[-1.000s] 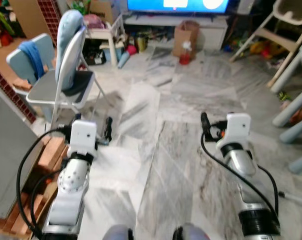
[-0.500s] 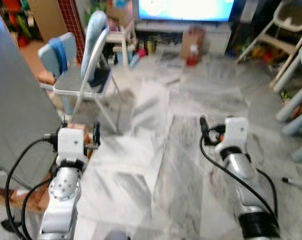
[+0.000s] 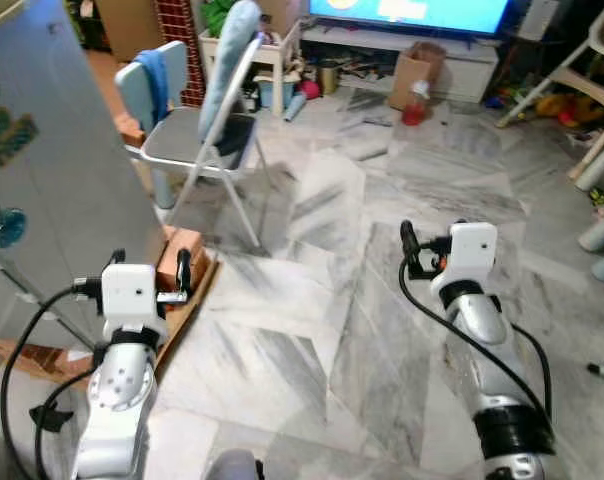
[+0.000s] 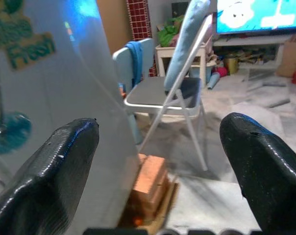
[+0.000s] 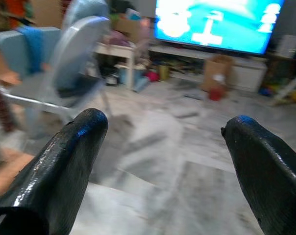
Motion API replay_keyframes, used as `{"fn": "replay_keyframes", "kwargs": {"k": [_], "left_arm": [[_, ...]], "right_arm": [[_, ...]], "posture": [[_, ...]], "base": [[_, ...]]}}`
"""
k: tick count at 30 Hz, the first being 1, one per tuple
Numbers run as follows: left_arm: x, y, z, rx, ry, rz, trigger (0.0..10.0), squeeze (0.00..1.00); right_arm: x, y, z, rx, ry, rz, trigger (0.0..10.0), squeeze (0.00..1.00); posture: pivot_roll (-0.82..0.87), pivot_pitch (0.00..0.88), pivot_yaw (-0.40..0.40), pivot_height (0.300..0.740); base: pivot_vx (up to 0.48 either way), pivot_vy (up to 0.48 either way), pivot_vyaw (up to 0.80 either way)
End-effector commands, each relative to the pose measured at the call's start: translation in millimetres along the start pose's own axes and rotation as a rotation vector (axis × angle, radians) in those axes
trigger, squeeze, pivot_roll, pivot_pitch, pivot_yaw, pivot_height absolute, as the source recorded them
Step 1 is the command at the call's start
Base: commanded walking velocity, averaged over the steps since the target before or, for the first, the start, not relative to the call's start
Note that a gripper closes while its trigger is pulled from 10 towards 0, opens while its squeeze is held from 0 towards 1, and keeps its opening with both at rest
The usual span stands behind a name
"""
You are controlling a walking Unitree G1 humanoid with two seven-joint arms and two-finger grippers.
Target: Restocking fridge
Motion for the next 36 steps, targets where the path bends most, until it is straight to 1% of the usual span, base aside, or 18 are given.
{"fn": "replay_keyframes", "kwargs": {"k": [1, 4, 7, 9, 12, 16, 17, 19, 21, 22, 24, 26, 28, 29, 30, 33, 35, 36], "left_arm": [[0.2, -7.0, 2.0, 0.002, 0.000, -0.029, 10.0, 0.00], [5.6, -10.5, 6.3, 0.001, -0.015, -0.046, 10.0, 0.00], [5.9, -10.6, 6.2, -0.003, -0.015, -0.047, 10.0, 0.00], [5.6, -6.1, 3.7, -0.007, -0.006, -0.018, 10.0, 0.00], [4.7, -2.4, 1.4, -0.012, -0.001, -0.006, 10.0, 0.00], [-1.5, 5.6, 0.3, 0.000, -0.011, 0.036, 10.0, 0.00], [-1.5, 5.6, 0.3, 0.000, -0.011, 0.036, 10.0, 0.00], [-3.2, 7.8, -0.3, 0.009, -0.013, 0.043, 10.0, 0.00], [-4.8, 11.0, -1.2, 0.014, -0.016, 0.053, 10.0, 0.00], [-5.3, 12.5, -0.4, 0.022, -0.024, 0.060, 10.0, 0.00], [-5.0, 12.6, -0.4, 0.029, -0.025, 0.062, 10.0, 0.00], [-4.0, 12.0, 0.1, 0.029, -0.029, 0.062, 10.0, 0.00], [-1.6, 10.6, 1.7, 0.030, -0.037, 0.061, 10.0, 0.00], [-1.6, 10.6, 1.7, 0.030, -0.037, 0.061, 10.0, 0.00], [-0.2, 9.3, 2.3, 0.028, -0.039, 0.057, 10.0, 0.00], [1.0, 7.2, 2.9, 0.014, -0.037, 0.053, 10.0, 0.00], [1.9, 4.8, 11.0, 0.000, -0.054, 0.048, 10.0, 0.00], [2.3, 4.3, 13.0, -0.002, -0.058, 0.046, 10.0, 0.00]], "right_arm": [[-1.4, -12.0, -1.2, -0.021, 0.001, -0.024, 10.0, 0.00], [-3.3, -13.5, -3.5, -0.023, 0.005, -0.026, 10.0, 0.00], [-3.3, -13.6, -3.7, -0.023, 0.005, -0.026, 10.0, 0.00], [-3.1, -14.5, -5.6, -0.025, 0.015, -0.025, 10.0, 0.00], [-5.6, -15.2, -8.1, -0.027, 0.021, -0.022, 10.0, 0.00], [-21.8, -16.7, -17.0, -0.035, 0.044, -0.011, 10.0, 0.00], [-21.8, -16.7, -17.0, -0.035, 0.044, -0.011, 10.0, 0.00], [-29.1, -20.1, -19.9, -0.034, 0.056, -0.021, 10.0, 0.00], [-41.6, -25.1, -24.5, -0.020, 0.074, -0.034, 10.0, 0.00], [-52.4, -26.8, -25.5, -0.001, 0.065, -0.022, 10.0, 0.00], [-63.0, -29.7, -32.2, -0.022, 0.080, -0.019, 10.0, 0.00], [-69.6, -30.5, -36.8, -0.042, 0.096, -0.013, 10.0, 0.00], [-81.6, -33.7, -38.5, -0.100, 0.071, -0.026, 10.0, 0.00], [-81.6, -33.7, -38.5, -0.100, 0.071, -0.026, 10.0, 0.00], [-83.2, -32.5, -43.5, -0.096, 0.095, -0.010, 10.0, 0.00], [-78.8, -33.2, -47.7, -0.075, 0.110, -0.014, 10.0, 0.00], [-69.2, -32.4, -43.1, -0.085, 0.090, -0.009, 10.0, 0.00], [-67.0, -31.7, -41.4, -0.085, 0.084, -0.007, 10.0, 0.00]], "posture": [[0.13, 0.028, -0.002, 0.740], [0.13, 0.025, -0.004, 0.740], [0.13, 0.025, -0.004, 0.740], [0.13, 0.022, -0.006, 0.740], [0.14, 0.023, -0.010, 0.740], [0.15, 0.023, -0.016, 0.740], [0.15, 0.023, -0.016, 0.740], [0.15, 0.023, -0.023, 0.740], [0.15, 0.020, -0.023, 0.740], [0.14, 0.020, -0.022, 0.740], [0.14, 0.020, -0.019, 0.740], [0.13, 0.020, -0.016, 0.740], [0.13, 0.021, -0.008, 0.740], [0.13, 0.021, -0.008, 0.740], [0.13, 0.023, -0.006, 0.740], [0.13, 0.024, -0.003, 0.740], [0.14, 0.017, -0.001, 0.740], [0.14, 0.016, -0.001, 0.740]], "base": [[0.000, 0.476, 0.00], [0.000, 0.479, 0.00], [0.000, 0.480, 0.00], [0.000, 0.480, 0.00], [0.000, 0.480, -0.15], [0.000, 0.480, -0.11], [0.000, 0.480, 0.00], [0.000, 0.480, 0.00], [0.000, 0.285, 0.00], [0.000, 0.000, 0.00], [0.000, 0.000, 0.00], [0.000, 0.000, 0.00], [0.000, 0.000, 0.00], [0.000, 0.000, 0.00], [0.000, 0.000, 0.00], [0.000, 0.000, 0.00], [0.000, 0.000, 0.00], [0.000, 0.000, 0.00]]}}
Point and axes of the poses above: a point about 5 cm out from each wrist's last joint towards the gripper, its own x axis pointing out of the wrist towards the gripper, its own z axis along the axis of the wrist's last joint, y = z × x, the point moved 5 cm from there along x, pointing out of the wrist towards the gripper, and after that the axes turned 11 degrees about -x, right-handed, at the moved point
